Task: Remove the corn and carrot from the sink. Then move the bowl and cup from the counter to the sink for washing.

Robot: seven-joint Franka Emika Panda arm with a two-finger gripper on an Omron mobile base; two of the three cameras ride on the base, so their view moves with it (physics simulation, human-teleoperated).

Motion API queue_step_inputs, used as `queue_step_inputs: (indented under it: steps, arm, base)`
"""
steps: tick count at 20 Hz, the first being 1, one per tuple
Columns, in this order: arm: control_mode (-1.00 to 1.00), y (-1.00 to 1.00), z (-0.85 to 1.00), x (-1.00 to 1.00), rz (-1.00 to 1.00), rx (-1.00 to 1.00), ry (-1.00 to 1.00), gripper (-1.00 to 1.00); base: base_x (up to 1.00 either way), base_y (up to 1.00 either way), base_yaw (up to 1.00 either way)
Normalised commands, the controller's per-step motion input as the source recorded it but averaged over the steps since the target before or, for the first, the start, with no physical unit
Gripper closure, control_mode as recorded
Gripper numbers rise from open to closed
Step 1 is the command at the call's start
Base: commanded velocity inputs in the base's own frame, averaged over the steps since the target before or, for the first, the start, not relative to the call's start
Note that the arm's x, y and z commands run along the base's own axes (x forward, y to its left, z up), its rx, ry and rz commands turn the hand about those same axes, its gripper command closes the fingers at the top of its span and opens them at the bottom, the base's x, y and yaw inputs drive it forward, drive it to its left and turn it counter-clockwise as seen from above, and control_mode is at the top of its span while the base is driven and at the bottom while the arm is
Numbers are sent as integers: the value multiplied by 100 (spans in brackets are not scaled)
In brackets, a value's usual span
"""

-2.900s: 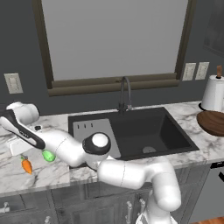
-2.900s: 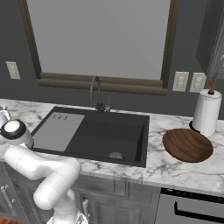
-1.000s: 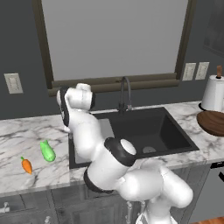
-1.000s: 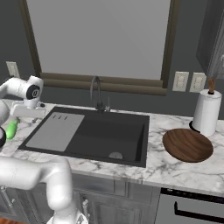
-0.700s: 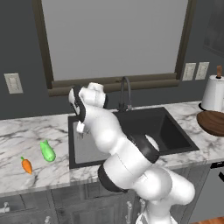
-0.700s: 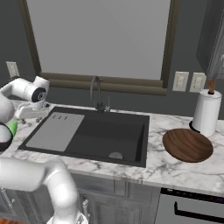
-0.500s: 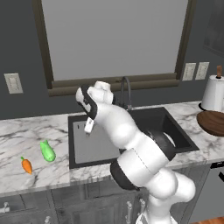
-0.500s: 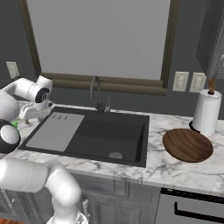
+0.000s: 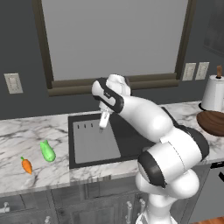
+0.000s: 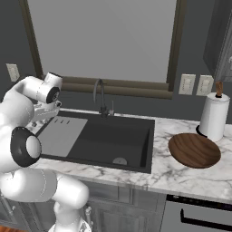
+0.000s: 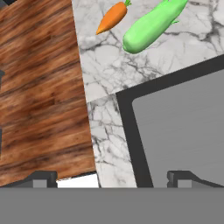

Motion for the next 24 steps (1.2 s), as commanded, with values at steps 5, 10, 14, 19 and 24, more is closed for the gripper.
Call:
queue_step_inputs:
  steps: [5, 10, 14, 19, 24]
  arm:
    - [-100, -39, 34, -28, -3, 0, 0, -100]
    - [-100, -32, 23, -39, -13, 0, 0, -100]
    - [-100, -23, 15, -46, -18, 0, 0, -100]
    - [-100, -19, 8, -45, -26, -3, -1, -100]
    - [-100, -33, 9, -34, -29, -7, -1, -100]
  base:
    - [0, 0, 0]
    - [0, 0, 0]
    - [0, 0, 0]
    - [0, 0, 0]
    - [0, 0, 0]
